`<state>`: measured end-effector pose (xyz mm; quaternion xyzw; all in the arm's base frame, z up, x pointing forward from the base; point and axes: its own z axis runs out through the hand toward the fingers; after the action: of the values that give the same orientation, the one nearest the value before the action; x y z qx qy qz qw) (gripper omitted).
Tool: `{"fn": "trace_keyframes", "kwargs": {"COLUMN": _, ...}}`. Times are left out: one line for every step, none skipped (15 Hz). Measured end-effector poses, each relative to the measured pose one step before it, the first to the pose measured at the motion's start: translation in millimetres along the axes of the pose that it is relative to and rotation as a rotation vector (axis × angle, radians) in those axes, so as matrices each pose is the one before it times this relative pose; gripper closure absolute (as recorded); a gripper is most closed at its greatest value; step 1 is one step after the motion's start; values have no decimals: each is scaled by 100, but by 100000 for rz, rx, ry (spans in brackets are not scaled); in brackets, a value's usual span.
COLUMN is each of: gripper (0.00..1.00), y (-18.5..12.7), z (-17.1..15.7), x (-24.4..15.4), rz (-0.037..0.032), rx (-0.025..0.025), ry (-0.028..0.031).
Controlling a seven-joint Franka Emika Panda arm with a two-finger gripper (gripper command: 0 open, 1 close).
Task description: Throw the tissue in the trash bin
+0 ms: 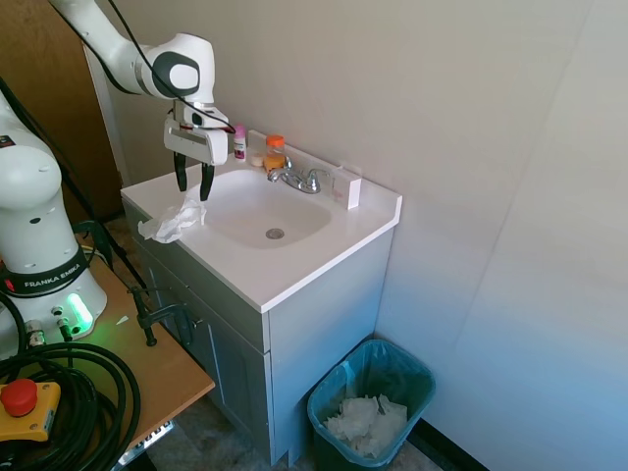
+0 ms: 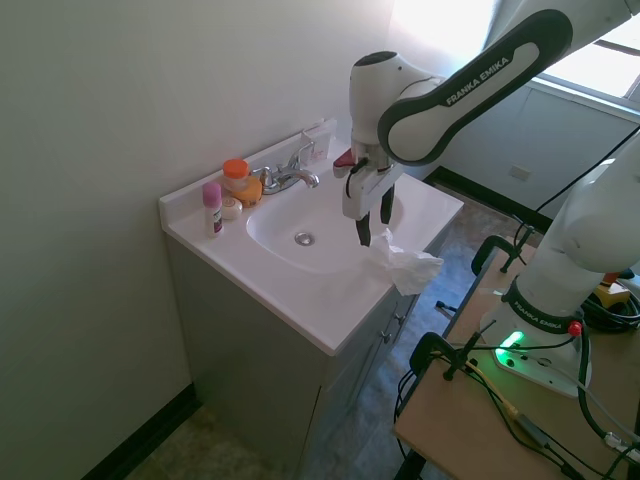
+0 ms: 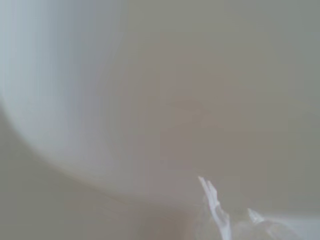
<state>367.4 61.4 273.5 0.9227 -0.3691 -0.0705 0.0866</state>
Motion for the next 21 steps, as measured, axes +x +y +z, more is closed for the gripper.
{"fn": "trace_keyframes", "kwargs": {"gripper": 0, "y": 89, "z": 763, "x": -171, "rz": -242, "rx": -656, "ry": -686}}
{"fn": "trace_keyframes", "kwargs": {"gripper": 0, "y": 39, "z": 701, "x": -111, "rz": -46, "rx": -522, "ry": -627}}
{"fn": "trace_keyframes", "kwargs": {"gripper": 0, "y": -66, "z": 551, "x": -9, "rz": 37, "rx": -580, "ry": -511}}
{"fn": "trace_keyframes", "kwargs": {"gripper": 100, "y": -100, "z": 488, "x": 89, "rz": -77, "rx": -415, "ry": -30}}
{"fn": "trace_keyframes", "kwargs": {"gripper": 100, "y": -67, "z": 480, "x": 105, "rz": 205, "rx": -292, "ry": -371}}
{"fn": "trace_keyframes", "kwargs": {"gripper": 100, "y": -39, "z": 362, "x": 128, "rz": 236, "rx": 60, "ry": -397}}
{"fn": "trace_keyframes", "kwargs": {"gripper": 100, "y": 30, "z": 260, "x": 106, "rz": 268, "rx": -171, "ry": -455}}
{"fn": "trace_keyframes", "kwargs": {"gripper": 100, "y": 45, "z": 122, "x": 67, "rz": 210, "rx": -142, "ry": -286}}
{"fn": "trace_keyframes", "kwargs": {"gripper": 100, "y": 24, "z": 7, "x": 38, "rz": 118, "rx": 36, "ry": -37}}
{"fn": "trace_keyframes", "kwargs": {"gripper": 100, "y": 17, "z": -2, "x": 29, "rz": 85, "rx": 43, "ry": -11}}
{"fn": "trace_keyframes", "kwargs": {"gripper": 100, "y": 21, "z": -2, "x": 37, "rz": 97, "rx": 62, "ry": -12}}
{"fn": "trace_keyframes", "kwargs": {"gripper": 100, "y": 20, "z": -5, "x": 41, "rz": 82, "rx": 128, "ry": -59}}
{"fn": "trace_keyframes", "kwargs": {"gripper": 100, "y": -13, "z": -12, "x": 7, "rz": -29, "rx": 138, "ry": 8}}
{"fn": "trace_keyframes", "kwargs": {"gripper": 100, "y": -35, "z": -29, "x": 10, "rz": 26, "rx": 310, "ry": 89}}
{"fn": "trace_keyframes", "kwargs": {"gripper": 100, "y": -41, "z": -52, "x": 35, "rz": 76, "rx": 401, "ry": 75}}
{"fn": "trace_keyframes", "kwargs": {"gripper": 100, "y": -32, "z": -87, "x": 80, "rz": 29, "rx": 319, "ry": -11}}
{"fn": "trace_keyframes", "kwargs": {"gripper": 100, "y": -3, "z": -84, "x": 118, "rz": 69, "rx": 358, "ry": -144}}
{"fn": "trace_keyframes", "kwargs": {"gripper": 100, "y": 8, "z": -65, "x": 110, "rz": 59, "rx": 352, "ry": -192}}
{"fn": "trace_keyframes", "kwargs": {"gripper": 100, "y": 60, "z": -5, "x": 109, "rz": 236, "rx": 199, "ry": -99}}
{"fn": "trace_keyframes", "kwargs": {"gripper": 100, "y": 53, "z": -24, "x": 139, "rz": 248, "rx": 393, "ry": 74}}
{"fn": "trace_keyframes", "kwargs": {"gripper": 100, "y": 74, "z": -38, "x": 178, "rz": 145, "rx": 337, "ry": 12}}
